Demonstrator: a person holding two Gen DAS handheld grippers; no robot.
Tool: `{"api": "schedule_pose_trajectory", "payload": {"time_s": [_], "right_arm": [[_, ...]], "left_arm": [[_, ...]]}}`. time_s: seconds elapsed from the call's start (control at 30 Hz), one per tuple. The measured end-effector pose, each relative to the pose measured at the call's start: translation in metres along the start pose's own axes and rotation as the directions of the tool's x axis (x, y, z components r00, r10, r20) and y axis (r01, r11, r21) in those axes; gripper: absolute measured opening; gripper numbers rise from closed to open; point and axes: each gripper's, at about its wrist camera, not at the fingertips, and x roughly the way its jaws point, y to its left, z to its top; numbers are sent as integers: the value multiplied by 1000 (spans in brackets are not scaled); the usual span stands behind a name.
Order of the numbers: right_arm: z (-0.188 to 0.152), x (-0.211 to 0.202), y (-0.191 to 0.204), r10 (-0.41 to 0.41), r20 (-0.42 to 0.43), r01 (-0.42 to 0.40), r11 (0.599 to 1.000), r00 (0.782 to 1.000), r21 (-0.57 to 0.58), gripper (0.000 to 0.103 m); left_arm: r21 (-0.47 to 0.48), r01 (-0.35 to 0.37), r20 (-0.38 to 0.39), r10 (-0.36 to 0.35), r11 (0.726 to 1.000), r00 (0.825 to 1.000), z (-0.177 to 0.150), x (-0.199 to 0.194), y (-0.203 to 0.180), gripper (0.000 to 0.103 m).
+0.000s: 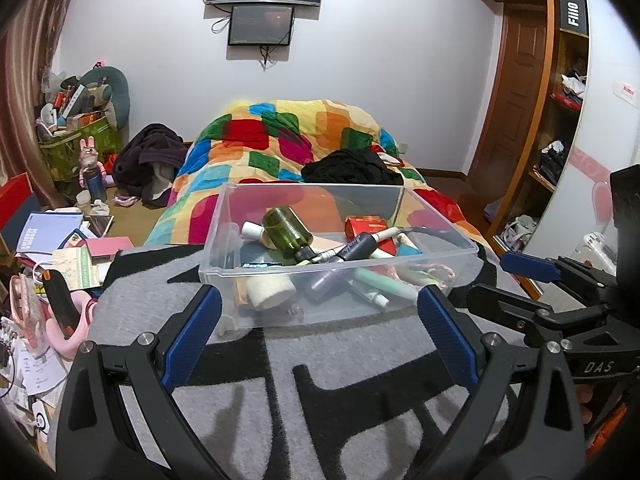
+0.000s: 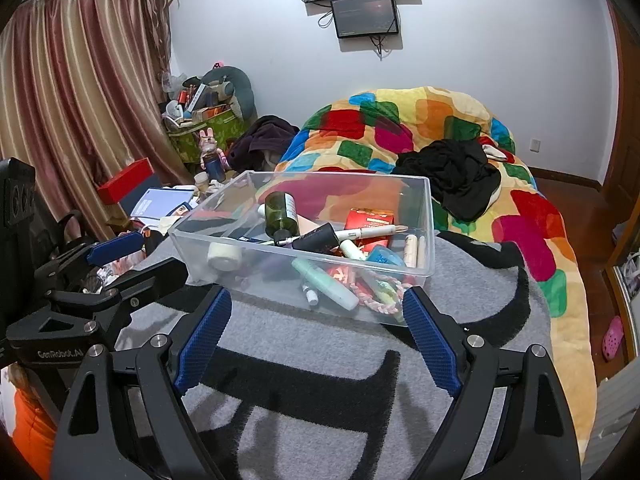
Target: Organize objects
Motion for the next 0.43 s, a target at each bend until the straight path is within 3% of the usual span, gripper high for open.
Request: {"api": "schedule_pose_trajectory", "payload": {"time_s": [0.43], "right_arm": [[0, 1, -3, 1, -4, -1, 1000, 1000, 9, 86]], "left_arm": [[7, -8, 8, 8, 1000, 1000, 2, -3, 0, 99]]}}
